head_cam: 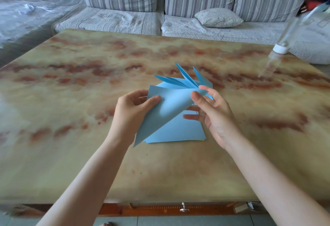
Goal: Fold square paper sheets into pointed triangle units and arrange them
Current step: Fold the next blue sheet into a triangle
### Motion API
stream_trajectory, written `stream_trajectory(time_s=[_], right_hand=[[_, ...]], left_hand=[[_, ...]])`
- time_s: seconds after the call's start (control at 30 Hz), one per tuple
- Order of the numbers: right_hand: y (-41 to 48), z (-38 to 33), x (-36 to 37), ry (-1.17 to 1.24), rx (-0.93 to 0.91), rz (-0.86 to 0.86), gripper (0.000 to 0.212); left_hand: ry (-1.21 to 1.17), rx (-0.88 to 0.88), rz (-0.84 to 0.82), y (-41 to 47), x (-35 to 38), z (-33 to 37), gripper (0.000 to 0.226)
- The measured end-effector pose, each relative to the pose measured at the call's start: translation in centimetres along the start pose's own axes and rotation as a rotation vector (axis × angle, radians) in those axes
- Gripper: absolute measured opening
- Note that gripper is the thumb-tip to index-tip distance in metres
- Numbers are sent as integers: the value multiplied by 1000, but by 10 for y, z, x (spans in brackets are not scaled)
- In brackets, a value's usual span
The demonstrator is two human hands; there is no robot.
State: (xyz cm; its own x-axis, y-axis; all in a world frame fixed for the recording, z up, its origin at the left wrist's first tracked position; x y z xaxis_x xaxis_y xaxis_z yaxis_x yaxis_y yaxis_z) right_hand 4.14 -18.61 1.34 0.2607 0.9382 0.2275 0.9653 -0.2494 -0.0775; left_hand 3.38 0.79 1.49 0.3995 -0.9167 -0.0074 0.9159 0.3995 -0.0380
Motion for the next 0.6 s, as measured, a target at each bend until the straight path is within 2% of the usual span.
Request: stream_trajectory(time_s=[0.23, 0.33, 0.47, 0.6], right_hand=[[-19, 13, 24, -115, 138, -129, 46], [-25, 12, 33, -109, 127, -103, 38], [-24, 12, 31, -110, 77, -6, 12], [-22, 10, 30, -89, 84, 8, 10]], left_hand=[[-89, 31, 79, -4, 3, 3, 5], [-103, 37, 80, -7, 6, 2, 5], [-142, -1, 39, -11, 11, 0, 5], [-168, -37, 8, -11, 11, 0, 9]])
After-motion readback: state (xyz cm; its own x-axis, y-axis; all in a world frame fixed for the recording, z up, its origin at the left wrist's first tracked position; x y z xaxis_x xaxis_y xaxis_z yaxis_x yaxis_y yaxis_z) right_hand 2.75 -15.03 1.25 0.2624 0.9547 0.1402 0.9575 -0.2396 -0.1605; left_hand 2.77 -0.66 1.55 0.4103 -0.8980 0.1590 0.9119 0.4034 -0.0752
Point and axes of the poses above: each hand's wrist, its own y-axis towards the middle knuckle, its own x-axis out of the palm, z = x × y, the point moved 5 cm from there along y, towards the middle knuckle, and after that the axes turned 15 degrees about z, right-handed, at the moved point
